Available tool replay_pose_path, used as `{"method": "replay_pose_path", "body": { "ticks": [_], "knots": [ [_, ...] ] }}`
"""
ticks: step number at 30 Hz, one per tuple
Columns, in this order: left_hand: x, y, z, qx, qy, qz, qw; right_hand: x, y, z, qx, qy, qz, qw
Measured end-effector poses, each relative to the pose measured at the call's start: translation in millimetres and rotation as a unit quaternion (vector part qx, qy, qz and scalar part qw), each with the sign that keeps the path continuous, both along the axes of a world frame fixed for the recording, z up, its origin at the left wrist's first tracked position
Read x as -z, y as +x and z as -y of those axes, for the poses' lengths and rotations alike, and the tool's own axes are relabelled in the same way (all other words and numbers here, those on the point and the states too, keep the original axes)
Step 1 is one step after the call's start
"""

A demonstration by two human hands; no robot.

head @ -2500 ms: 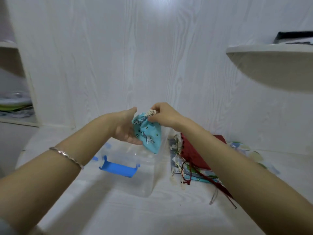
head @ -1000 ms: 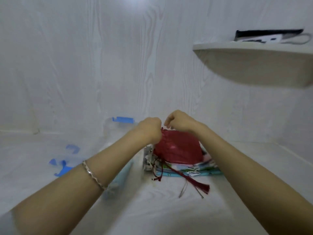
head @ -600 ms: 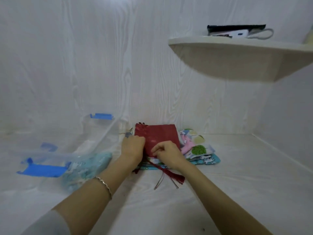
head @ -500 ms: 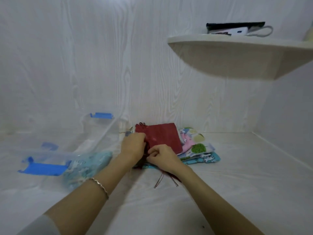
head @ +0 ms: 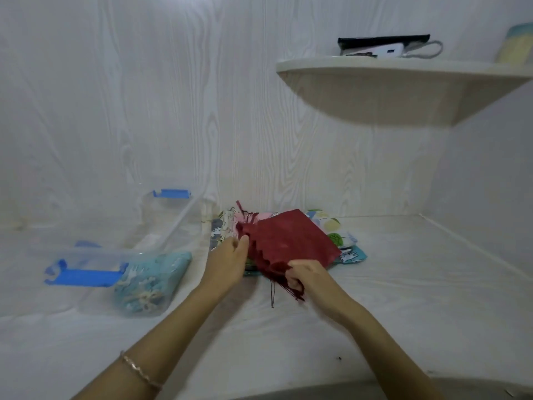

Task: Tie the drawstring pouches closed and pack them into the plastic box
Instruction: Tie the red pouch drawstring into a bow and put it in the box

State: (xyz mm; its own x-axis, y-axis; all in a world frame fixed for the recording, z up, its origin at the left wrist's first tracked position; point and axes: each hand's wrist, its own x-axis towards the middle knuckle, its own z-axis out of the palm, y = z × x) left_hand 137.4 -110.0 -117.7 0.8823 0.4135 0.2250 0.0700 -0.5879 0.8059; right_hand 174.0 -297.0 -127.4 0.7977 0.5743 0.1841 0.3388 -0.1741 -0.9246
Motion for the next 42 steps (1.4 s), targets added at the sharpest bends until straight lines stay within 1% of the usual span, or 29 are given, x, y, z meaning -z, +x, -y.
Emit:
{"method": "replay_pose_path", "body": {
  "ticks": [2, 3, 4, 5, 6, 8, 9, 11, 12, 16, 20, 21, 23, 24, 25, 28, 31, 33, 34, 35, 37, 40, 42],
  "knots": [
    [1, 14, 4, 0.039, -0.118, -0.100, 0.987, 6, -5, 9, -0.008, 0.045, -0.035, 0.998],
    [0, 19, 8, 0.049, -0.200, -0.123, 0.971, 9, -5, 10, 0.000, 0.059, -0.064, 0.996],
    [1, 25, 10, 0.039, -0.269, -0.128, 0.954, 13, -3, 12, 0.016, 0.062, -0.094, 0.993],
    [1, 31, 12, 0.020, -0.302, -0.116, 0.946, 15, -2, 14, 0.027, 0.056, -0.113, 0.992],
    [1, 34, 14, 0.001, -0.304, -0.104, 0.947, 16, -1, 17, 0.038, 0.047, -0.127, 0.990],
    [5, 37, 16, -0.027, -0.267, -0.094, 0.959, 16, 0, 28, 0.057, 0.065, -0.156, 0.984],
    [7, 38, 15, -0.038, -0.225, -0.099, 0.969, 16, 1, 35, 0.062, 0.089, -0.151, 0.983],
    [11, 35, 14, -0.057, -0.141, -0.115, 0.982, 18, 5, 45, 0.074, 0.099, -0.112, 0.986],
    [12, 33, 14, -0.065, -0.132, -0.121, 0.982, 20, 7, 48, 0.085, 0.089, -0.096, 0.988],
    [10, 17, 13, -0.061, -0.160, -0.130, 0.977, 26, 11, 46, 0.148, 0.047, -0.045, 0.987],
    [11, -19, 10, 0.037, -0.101, -0.199, 0.974, 30, 13, 48, 0.189, 0.003, 0.021, 0.982],
    [13, -24, 6, 0.035, -0.059, -0.211, 0.975, 31, 14, 49, 0.200, -0.004, 0.036, 0.979],
    [18, -26, -8, -0.033, 0.074, -0.210, 0.974, 30, 16, 51, 0.218, -0.002, 0.051, 0.975],
    [22, -24, -15, -0.072, 0.112, -0.204, 0.970, 30, 16, 50, 0.222, 0.004, 0.050, 0.974],
    [23, -22, -18, -0.090, 0.125, -0.196, 0.968, 28, 16, 50, 0.222, 0.011, 0.048, 0.974],
    [26, -10, -13, -0.106, 0.103, -0.169, 0.974, 25, 14, 48, 0.201, 0.038, 0.047, 0.978],
    [27, 1, -4, -0.122, 0.094, -0.164, 0.974, 25, 10, 49, 0.177, 0.047, 0.052, 0.982],
    [28, 6, -1, -0.119, 0.061, -0.154, 0.979, 27, 10, 51, 0.170, 0.042, 0.048, 0.983],
    [27, 5, 1, -0.118, 0.030, -0.132, 0.984, 28, 11, 53, 0.173, 0.045, 0.042, 0.983],
    [28, 4, 0, -0.117, -0.004, -0.098, 0.988, 28, 10, 54, 0.179, 0.054, 0.035, 0.982],
    [26, -2, -2, -0.125, -0.105, -0.013, 0.986, 28, 11, 56, 0.202, 0.090, 0.005, 0.975],
    [21, -12, -11, -0.122, -0.258, 0.099, 0.953, 24, 16, 56, 0.254, 0.151, -0.065, 0.953],
    [16, -17, -12, -0.098, -0.327, 0.135, 0.930, 21, 19, 54, 0.279, 0.180, -0.098, 0.938]
  ]
}}
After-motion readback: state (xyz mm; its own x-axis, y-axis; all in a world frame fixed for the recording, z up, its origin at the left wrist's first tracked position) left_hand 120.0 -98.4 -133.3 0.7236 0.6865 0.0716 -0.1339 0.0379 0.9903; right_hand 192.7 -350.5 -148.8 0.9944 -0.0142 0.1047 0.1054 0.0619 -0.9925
